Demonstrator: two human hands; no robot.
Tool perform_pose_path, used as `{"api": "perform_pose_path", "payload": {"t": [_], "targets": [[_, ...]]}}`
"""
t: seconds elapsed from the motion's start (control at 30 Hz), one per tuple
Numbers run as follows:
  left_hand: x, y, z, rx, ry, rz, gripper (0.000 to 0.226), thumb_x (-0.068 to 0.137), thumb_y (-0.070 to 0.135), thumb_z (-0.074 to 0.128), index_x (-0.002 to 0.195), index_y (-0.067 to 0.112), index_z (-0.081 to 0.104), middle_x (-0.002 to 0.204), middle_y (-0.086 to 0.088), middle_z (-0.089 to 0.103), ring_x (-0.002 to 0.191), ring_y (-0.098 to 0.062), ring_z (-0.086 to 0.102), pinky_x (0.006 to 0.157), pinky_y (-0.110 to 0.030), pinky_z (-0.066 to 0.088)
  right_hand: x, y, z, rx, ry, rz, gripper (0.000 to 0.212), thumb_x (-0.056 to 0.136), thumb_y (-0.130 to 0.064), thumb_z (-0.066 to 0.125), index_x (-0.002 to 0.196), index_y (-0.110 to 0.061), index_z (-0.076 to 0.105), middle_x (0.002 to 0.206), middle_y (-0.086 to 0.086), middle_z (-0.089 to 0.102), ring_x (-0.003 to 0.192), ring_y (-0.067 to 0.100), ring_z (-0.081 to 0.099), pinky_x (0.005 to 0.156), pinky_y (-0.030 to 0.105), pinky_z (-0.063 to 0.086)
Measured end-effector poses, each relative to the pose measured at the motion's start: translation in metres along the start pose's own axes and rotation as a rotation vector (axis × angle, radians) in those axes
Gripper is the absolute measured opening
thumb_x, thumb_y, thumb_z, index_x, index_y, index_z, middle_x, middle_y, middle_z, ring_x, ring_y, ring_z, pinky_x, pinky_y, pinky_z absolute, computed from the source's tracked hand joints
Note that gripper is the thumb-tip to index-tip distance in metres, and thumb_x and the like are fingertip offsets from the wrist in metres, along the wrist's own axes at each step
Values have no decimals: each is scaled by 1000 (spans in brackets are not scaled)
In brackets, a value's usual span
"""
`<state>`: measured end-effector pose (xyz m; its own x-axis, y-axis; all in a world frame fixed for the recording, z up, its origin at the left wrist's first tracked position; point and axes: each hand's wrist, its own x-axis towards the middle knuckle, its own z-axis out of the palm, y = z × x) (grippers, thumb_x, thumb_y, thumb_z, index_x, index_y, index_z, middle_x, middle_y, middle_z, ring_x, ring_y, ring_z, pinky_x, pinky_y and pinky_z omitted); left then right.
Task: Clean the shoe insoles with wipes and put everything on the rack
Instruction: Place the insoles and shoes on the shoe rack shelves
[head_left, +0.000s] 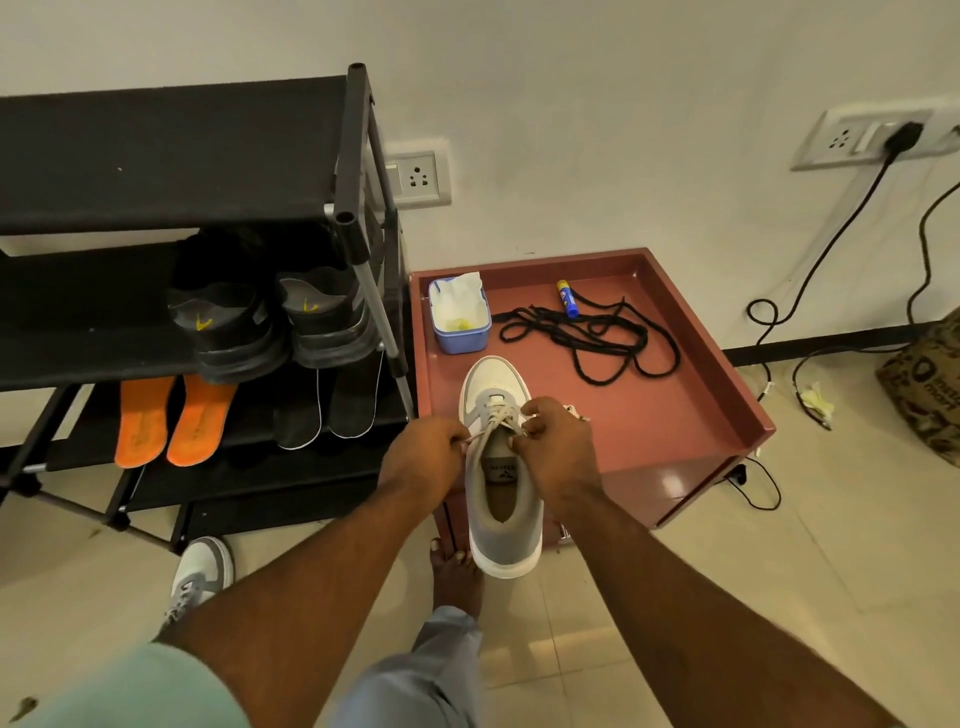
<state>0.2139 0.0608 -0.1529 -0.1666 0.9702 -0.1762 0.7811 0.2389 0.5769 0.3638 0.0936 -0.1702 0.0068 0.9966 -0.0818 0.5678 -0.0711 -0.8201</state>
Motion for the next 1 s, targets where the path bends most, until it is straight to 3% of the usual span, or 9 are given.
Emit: {"api": "perform_pose_path", "payload": {"t": [0.13, 0.27, 0.4, 0.47, 0.53, 0.67, 0.73, 0.87, 1.0], "targets": [[-5, -31, -15, 191, -1, -68, 20, 93, 11, 56, 88, 19, 73, 83, -2, 69, 77, -22, 65, 79, -41, 57, 3, 6, -2, -2, 24, 2, 19, 75, -15, 78, 91, -14, 67, 83, -4, 64, 78, 13, 61, 73, 26, 52], [-6, -32, -23, 246, -28, -92, 14, 95, 20, 59, 97, 23, 72, 93, 1, 70, 81, -20, 65, 78, -37, 56, 5, 8, 1, 31, -35, 50, 18, 73, -18, 79, 86, -17, 68, 83, -5, 65, 77, 12, 60, 71, 27, 53], [-6, -5, -9, -58, -32, 16, 37, 93, 29, 63, 130, 27, 62, 125, 6, 63, 105, -17, 62, 90, -39, 55, 13, 4, -9, 163, -135, 126, 16, 85, -24, 69, 77, -10, 70, 73, -1, 66, 68, 14, 59, 66, 28, 51], [-4, 7, -1, -167, -49, -4, 48, 92, 35, 64, 139, 27, 55, 134, 5, 60, 114, -18, 60, 95, -39, 54, 18, 7, -15, 240, -191, 191, 15, 91, -15, 60, 84, -7, 70, 72, -1, 64, 69, 14, 58, 62, 24, 48], [0, 14, 9, -152, -63, -20, 52, 91, 36, 66, 140, 23, 54, 135, 2, 60, 118, -21, 59, 97, -38, 51, 20, 9, -18, 204, -255, 169, 11, 89, -5, 60, 90, -8, 70, 75, -3, 63, 71, 12, 58, 58, 18, 44], [3, 21, 19, -76, -7, -19, 36, 96, 25, 61, 132, 20, 61, 124, -4, 62, 110, -23, 60, 91, -33, 49, 25, 7, -20, -76, -272, -6, 13, 87, -8, 62, 77, -16, 66, 67, -8, 58, 63, 6, 51, 50, 7, 36], [4, 18, 24, -27, -2, -24, 34, 100, 25, 52, 133, 23, 59, 123, -5, 61, 107, -24, 60, 93, -35, 50, 27, 11, -26, -264, -235, -100, 18, 87, -5, 55, 76, -18, 61, 74, -4, 60, 69, 13, 54, 53, 10, 39], [2, 14, 38, 51, 0, -101, 45, 104, 30, 38, 148, 33, 40, 130, -9, 58, 114, -32, 59, 98, -46, 50, 21, 23, -36, -461, -252, -210, 22, 84, 1, 43, 76, -15, 56, 84, 7, 59, 69, 24, 59, 65, 38, 54], [3, 14, 46, 27, 37, -150, 45, 104, 36, 38, 149, 36, 37, 131, -6, 57, 114, -32, 59, 97, -48, 51, 25, 25, -31, -375, -247, -121, 18, 87, -2, 48, 81, -11, 63, 78, 5, 62, 67, 22, 59, 61, 34, 54]]}}
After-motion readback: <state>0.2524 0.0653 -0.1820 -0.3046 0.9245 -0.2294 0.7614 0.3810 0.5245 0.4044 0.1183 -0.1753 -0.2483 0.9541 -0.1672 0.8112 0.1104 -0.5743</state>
